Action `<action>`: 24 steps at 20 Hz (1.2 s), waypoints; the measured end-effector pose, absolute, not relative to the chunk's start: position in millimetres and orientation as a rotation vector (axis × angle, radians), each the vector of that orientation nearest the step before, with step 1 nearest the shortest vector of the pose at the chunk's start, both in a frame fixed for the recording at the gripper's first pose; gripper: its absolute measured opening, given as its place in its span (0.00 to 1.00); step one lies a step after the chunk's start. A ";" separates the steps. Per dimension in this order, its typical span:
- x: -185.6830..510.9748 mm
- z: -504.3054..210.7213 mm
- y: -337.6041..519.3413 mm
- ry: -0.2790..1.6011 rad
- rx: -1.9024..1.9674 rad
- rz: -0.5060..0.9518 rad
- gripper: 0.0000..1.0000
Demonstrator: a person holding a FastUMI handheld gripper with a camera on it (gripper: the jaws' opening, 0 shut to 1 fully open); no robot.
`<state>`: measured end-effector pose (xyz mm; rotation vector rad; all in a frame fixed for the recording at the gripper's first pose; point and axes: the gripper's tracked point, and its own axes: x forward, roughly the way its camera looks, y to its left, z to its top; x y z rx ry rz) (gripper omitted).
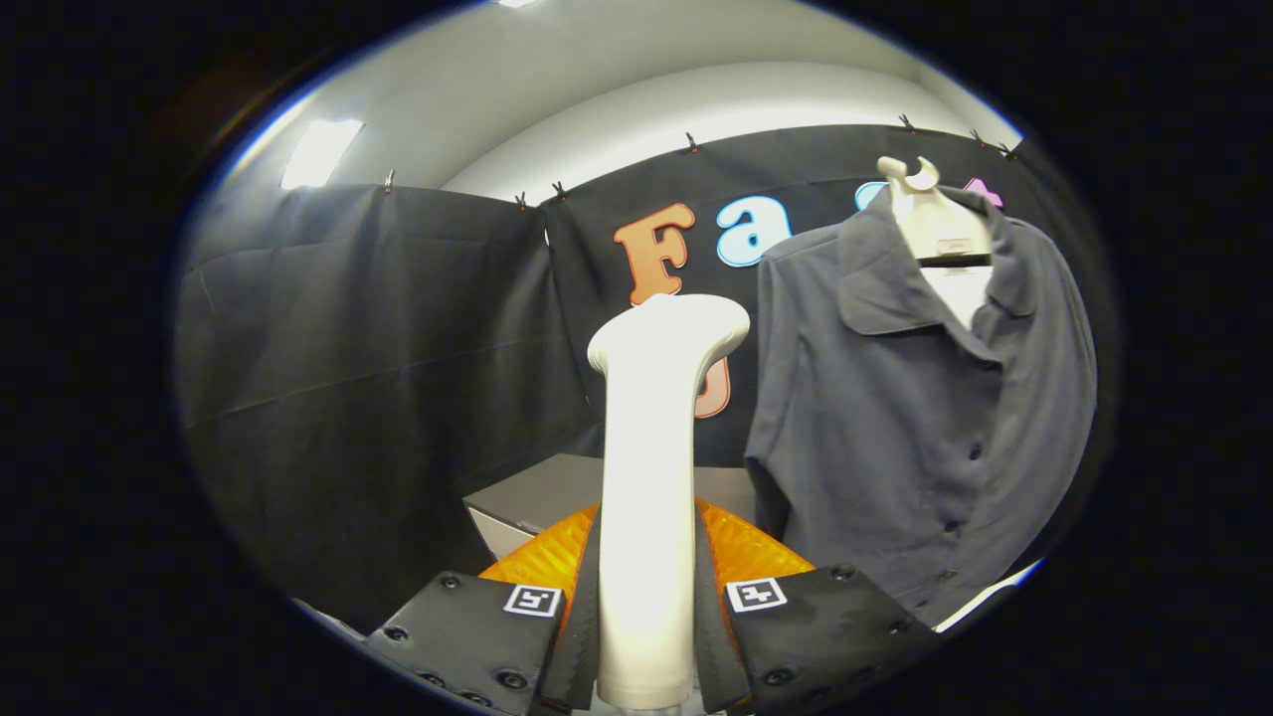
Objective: Iron the clothes twice with a garment steamer, once on the left side and once on the right side.
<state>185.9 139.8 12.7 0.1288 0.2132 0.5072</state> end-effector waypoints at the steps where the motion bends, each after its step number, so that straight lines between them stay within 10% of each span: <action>1: 175.6 15.0 123.1 0.194 0.121 0.493 0.46; 24: 181.2 -49.9 -20.9 0.095 0.124 0.265 0.46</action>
